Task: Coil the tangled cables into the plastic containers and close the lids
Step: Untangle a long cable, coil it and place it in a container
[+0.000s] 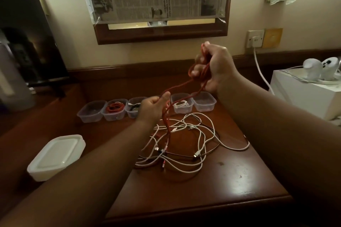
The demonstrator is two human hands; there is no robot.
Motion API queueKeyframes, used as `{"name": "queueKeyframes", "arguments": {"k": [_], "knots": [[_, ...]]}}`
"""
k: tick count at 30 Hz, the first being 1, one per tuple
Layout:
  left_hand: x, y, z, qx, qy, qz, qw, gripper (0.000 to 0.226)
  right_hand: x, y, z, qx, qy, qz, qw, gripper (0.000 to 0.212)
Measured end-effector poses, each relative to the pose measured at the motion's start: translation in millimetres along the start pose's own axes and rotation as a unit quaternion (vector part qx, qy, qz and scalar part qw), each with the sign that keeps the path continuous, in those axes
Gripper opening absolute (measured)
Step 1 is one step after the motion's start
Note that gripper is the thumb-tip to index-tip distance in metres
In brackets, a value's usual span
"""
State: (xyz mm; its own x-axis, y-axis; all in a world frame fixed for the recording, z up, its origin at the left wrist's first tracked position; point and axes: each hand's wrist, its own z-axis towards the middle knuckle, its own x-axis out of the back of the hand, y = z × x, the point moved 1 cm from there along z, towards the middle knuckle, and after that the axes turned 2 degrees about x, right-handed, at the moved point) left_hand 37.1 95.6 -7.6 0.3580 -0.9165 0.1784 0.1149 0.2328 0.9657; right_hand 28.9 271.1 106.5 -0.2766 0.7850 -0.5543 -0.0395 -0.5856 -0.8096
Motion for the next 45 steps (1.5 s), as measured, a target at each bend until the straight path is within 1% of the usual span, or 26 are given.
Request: {"name": "queueKeyframes", "arguments": {"k": [1, 2, 4, 6, 7, 9, 13, 17, 19, 21, 22, 24, 26, 27, 28, 29, 31, 33, 34, 35, 36, 38, 39, 42, 44, 45], "knots": [[4.8, 7.7, 5.1, -0.009, 0.03, 0.004, 0.999, 0.036, 1.8, 4.0, 1.9, -0.004, -0.001, -0.085, 0.996, 0.029], [9.7, 15.6, 11.3, -0.027, 0.053, 0.017, 0.998, 0.035, 3.5, 9.1, 3.9, -0.001, -0.006, -0.19, 0.982, 0.031], [19.3, 33.9, 23.7, -0.087, 0.081, 0.059, 0.991, 0.032, 3.4, 17.1, 4.9, 0.024, -0.032, -0.387, 0.921, 0.029], [26.8, 51.2, 31.1, -0.154, 0.106, 0.112, 0.976, 0.027, -3.1, 18.9, 2.6, 0.037, -0.062, -0.51, 0.857, 0.029], [29.0, 55.8, 35.3, -0.173, 0.111, 0.134, 0.969, 0.024, -6.8, 18.2, 1.5, 0.034, -0.075, -0.547, 0.833, 0.031], [32.0, 56.4, 43.2, -0.176, 0.109, 0.148, 0.967, 0.023, -10.3, 18.0, 1.1, 0.032, -0.089, -0.597, 0.797, 0.036], [39.1, 42.4, 53.4, -0.12, 0.113, 0.096, 0.982, 0.026, -0.1, 30.6, 2.9, 0.031, -0.079, -0.688, 0.721, 0.033], [44.3, 33.8, 58.2, -0.084, 0.121, 0.095, 0.985, 0.035, 12.8, 38.8, 5.9, 0.015, -0.081, -0.747, 0.66, 0.037], [39.7, 32.9, 58.1, -0.071, 0.1, 0.084, 0.989, 0.037, 14.5, 40.8, 9.4, 0.0, -0.098, -0.761, 0.642, 0.038], [30.9, 35.0, 56.2, -0.067, 0.071, 0.081, 0.992, 0.039, 14.0, 44.1, 16.0, -0.015, -0.131, -0.743, 0.657, 0.028], [27.0, 37.1, 55.7, -0.067, 0.062, 0.07, 0.993, 0.038, 12.4, 44.3, 18.1, -0.022, -0.147, -0.713, 0.685, 0.02], [23.3, 40.2, 55.9, -0.054, 0.049, 0.034, 0.997, 0.033, 8.8, 40.6, 19.3, -0.019, -0.145, -0.611, 0.778, 0.007], [21.6, 38.7, 54.8, -0.041, 0.025, 0.022, 0.999, 0.031, 4.9, 31.3, 19.4, 0.014, -0.095, -0.488, 0.867, 0.008], [19.8, 36.7, 52.5, -0.043, 0.004, 0.041, 0.998, 0.032, 3.3, 26.4, 19.8, 0.027, -0.064, -0.431, 0.9, 0.009], [16.8, 33.5, 50.2, -0.053, -0.019, 0.065, 0.996, 0.034, 1.5, 22.8, 20.5, 0.034, -0.04, -0.397, 0.916, 0.011], [13.6, 30.4, 47.1, -0.066, -0.039, 0.087, 0.993, 0.036, -0.1, 20.9, 21.2, 0.039, -0.026, -0.397, 0.917, 0.013], [9.9, 25.9, 43.3, -0.085, -0.059, 0.126, 0.987, 0.037, -4.1, 21.3, 21.8, 0.036, -0.033, -0.453, 0.89, 0.015], [12.8, 22.0, 44.0, -0.087, -0.054, 0.139, 0.985, 0.034, -9.6, 22.8, 20.1, 0.032, -0.061, -0.495, 0.866, 0.017], [15.5, 19.6, 44.7, -0.089, -0.05, 0.145, 0.984, 0.032, -12.0, 23.5, 19.8, 0.037, -0.061, -0.491, 0.868, 0.016], [17.8, 16.4, 44.1, -0.089, -0.053, 0.154, 0.983, 0.03, -14.2, 22.9, 19.2, 0.036, -0.05, -0.463, 0.884, 0.013], [18.9, 12.8, 42.2, -0.086, -0.065, 0.161, 0.981, 0.028, -16.4, 21.4, 18.5, 0.026, -0.03, -0.406, 0.913, 0.014], [17.3, 4.6, 34.6, -0.07, -0.097, 0.156, 0.981, 0.025, -19.9, 17.9, 17.8, 0.028, 0.001, -0.235, 0.972, 0.021], [15.8, 0.0, 31.5, -0.064, -0.11, 0.154, 0.98, 0.024, -21.3, 16.3, 17.7, 0.038, 0.006, -0.15, 0.988, 0.022], [13.1, -10.9, 23.5, -0.052, -0.146, 0.19, 0.969, 0.027, -26.1, 7.4, 12.3, 0.004, 0.001, 0.041, 0.999, 0.026], [12.4, -13.8, 19.0, -0.02, -0.157, 0.189, 0.969, 0.026, -27.6, 2.7, 9.4, -0.01, 0.005, 0.067, 0.998, 0.027], [13.7, -13.2, 18.7, -0.009, -0.149, 0.181, 0.972, 0.025, -27.6, 3.0, 9.7, -0.005, 0.011, 0.023, 1.0, 0.027]]}}
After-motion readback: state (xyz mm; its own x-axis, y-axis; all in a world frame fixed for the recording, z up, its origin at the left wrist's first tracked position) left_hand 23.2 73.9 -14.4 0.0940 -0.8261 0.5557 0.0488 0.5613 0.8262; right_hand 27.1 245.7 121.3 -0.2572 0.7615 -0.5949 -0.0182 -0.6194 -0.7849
